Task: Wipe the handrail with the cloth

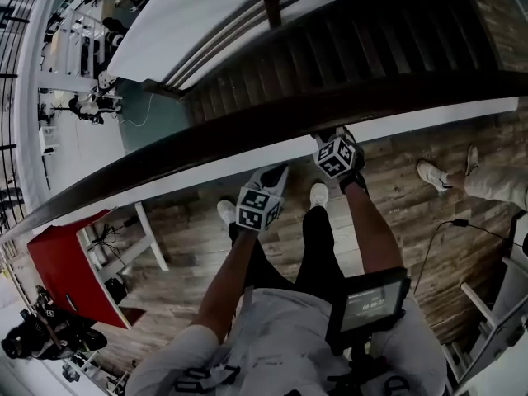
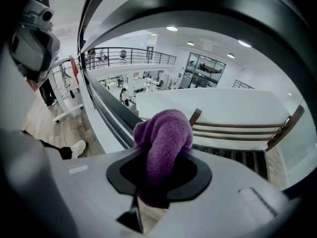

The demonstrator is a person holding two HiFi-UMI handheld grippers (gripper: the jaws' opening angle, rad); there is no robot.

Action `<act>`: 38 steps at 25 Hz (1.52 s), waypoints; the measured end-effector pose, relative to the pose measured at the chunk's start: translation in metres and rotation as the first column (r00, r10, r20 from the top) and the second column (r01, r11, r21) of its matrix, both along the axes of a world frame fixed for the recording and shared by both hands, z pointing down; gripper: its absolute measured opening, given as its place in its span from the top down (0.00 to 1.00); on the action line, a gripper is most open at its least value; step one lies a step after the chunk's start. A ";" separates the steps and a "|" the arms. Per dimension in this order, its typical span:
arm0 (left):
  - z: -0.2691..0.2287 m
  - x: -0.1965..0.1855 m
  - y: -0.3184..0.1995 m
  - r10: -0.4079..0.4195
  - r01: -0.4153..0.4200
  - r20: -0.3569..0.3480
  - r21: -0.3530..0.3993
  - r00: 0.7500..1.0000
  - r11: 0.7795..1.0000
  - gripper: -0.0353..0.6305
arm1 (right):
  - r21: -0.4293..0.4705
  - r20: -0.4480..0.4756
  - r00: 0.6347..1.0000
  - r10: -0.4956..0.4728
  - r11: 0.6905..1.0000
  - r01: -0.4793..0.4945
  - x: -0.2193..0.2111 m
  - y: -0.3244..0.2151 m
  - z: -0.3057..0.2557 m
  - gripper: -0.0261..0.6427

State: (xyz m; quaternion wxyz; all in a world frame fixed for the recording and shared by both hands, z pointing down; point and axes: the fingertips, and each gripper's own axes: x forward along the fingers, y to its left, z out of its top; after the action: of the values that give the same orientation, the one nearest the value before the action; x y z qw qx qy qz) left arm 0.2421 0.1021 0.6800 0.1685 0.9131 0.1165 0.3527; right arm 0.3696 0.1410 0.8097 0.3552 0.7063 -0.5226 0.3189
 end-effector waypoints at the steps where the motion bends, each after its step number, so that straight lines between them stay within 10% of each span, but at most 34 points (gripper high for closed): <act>1: 0.000 0.006 0.009 0.010 -0.010 -0.002 -0.002 1.000 1.000 0.95 | -0.013 -0.018 1.000 -0.001 1.000 0.001 0.009 0.012 0.000 0.82; 15: 0.000 0.103 0.115 0.112 -0.112 -0.041 0.001 0.993 0.994 0.94 | -0.021 -0.087 0.994 0.073 0.997 -0.075 0.119 0.137 -0.007 0.82; 24: 0.002 0.101 0.130 0.125 -0.124 -0.034 0.010 0.992 0.992 0.94 | -0.098 -0.108 0.969 0.224 0.967 -0.234 0.182 0.227 -0.005 0.82; 33: -0.013 0.095 0.134 0.078 -0.082 -0.093 -0.035 0.993 0.996 0.94 | -0.146 -0.046 0.798 0.600 0.787 -0.600 0.235 0.305 -0.023 0.82; 38: -0.016 0.043 0.071 -0.057 0.054 -0.082 -0.045 0.995 0.998 0.94 | -0.038 0.054 0.896 0.441 0.897 -0.440 0.134 0.196 0.000 0.82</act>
State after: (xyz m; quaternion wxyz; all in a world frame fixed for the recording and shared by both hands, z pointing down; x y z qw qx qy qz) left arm 0.2855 0.1727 0.6640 0.1928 0.9261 0.1056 0.3068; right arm 0.5033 0.3368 0.8096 0.2664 0.7918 -0.3558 0.4189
